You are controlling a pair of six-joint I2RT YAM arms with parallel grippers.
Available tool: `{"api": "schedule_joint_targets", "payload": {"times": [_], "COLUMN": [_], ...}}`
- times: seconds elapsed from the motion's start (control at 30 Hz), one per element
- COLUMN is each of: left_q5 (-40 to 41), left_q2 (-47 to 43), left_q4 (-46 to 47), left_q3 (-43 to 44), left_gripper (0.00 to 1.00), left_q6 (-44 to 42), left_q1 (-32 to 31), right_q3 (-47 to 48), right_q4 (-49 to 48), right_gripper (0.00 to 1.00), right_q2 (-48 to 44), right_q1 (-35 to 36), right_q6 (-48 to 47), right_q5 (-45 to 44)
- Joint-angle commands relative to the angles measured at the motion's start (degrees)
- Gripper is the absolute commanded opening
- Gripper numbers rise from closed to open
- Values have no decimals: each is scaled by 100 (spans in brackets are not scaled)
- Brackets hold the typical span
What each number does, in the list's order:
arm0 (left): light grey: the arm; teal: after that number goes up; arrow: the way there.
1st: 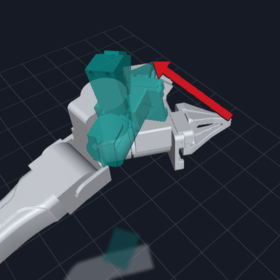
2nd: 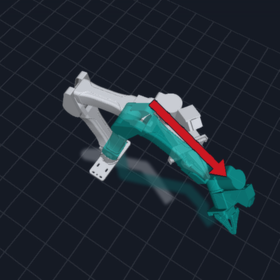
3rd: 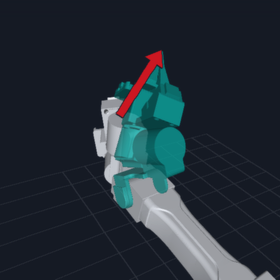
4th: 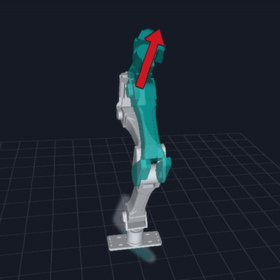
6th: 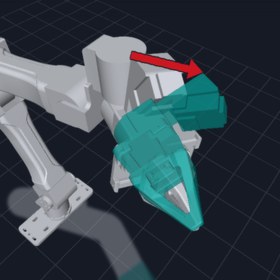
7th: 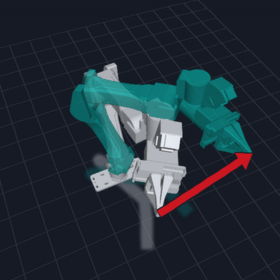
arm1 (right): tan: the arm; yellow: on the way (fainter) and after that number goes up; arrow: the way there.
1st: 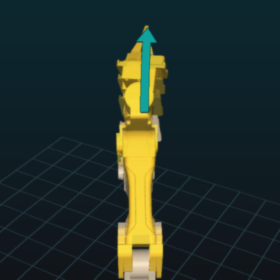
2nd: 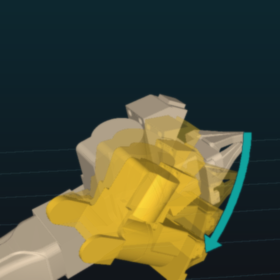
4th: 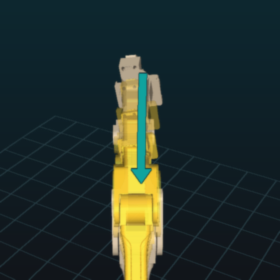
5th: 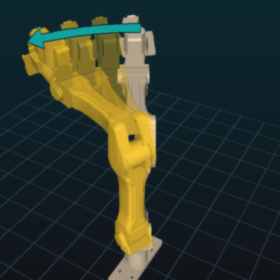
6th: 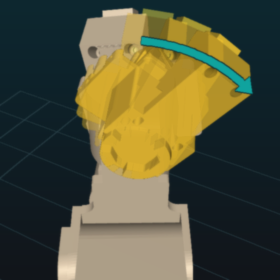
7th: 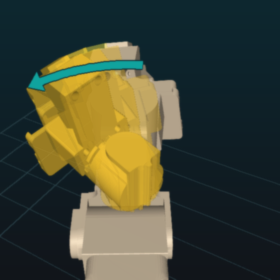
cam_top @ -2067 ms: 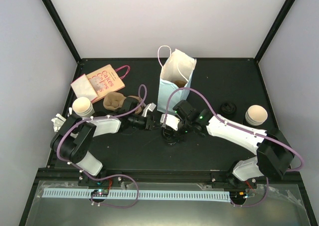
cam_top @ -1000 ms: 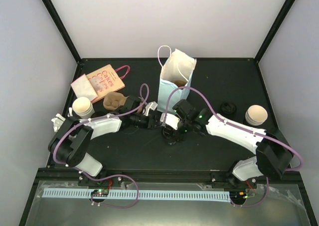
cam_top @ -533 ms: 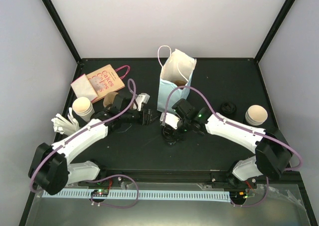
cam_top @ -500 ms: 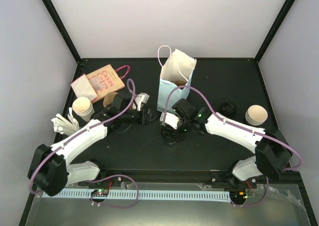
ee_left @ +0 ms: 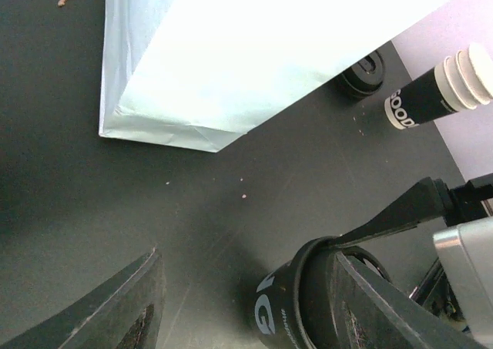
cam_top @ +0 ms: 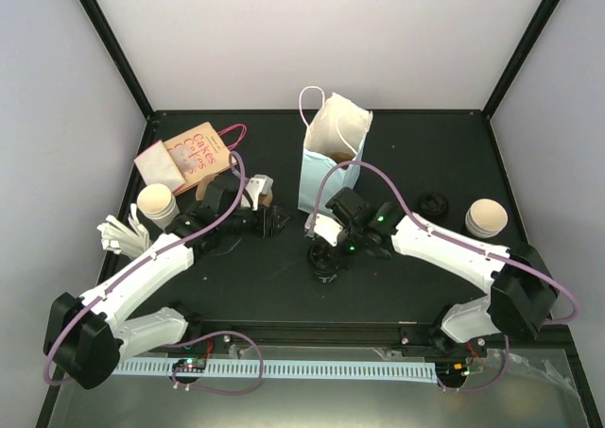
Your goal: Pack the takeout coffee
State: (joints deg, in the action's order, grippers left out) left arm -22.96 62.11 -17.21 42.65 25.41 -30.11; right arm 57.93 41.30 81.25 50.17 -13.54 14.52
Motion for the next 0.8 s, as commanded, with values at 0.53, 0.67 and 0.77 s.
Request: {"api": "schedule_joint_targets", "payload": {"times": [0.53, 0.67, 0.77], "left_q5": [278, 279, 228], "left_q2": [-156, -158, -147], "left_q4": [-168, -173, -161], "left_q3": [169, 140, 114], "left_gripper": [61, 61, 61], "left_q6": [-138, -152, -203], "left_q1": [63, 69, 78], "right_q3": [-212, -191, -145], "right_q4": [-664, -667, -660], "right_gripper": [73, 73, 73], "right_q2": [233, 303, 317], "right_q1": [334, 382, 412], "right_q6": [711, 695, 686], "right_q5": [-262, -309, -321]}}
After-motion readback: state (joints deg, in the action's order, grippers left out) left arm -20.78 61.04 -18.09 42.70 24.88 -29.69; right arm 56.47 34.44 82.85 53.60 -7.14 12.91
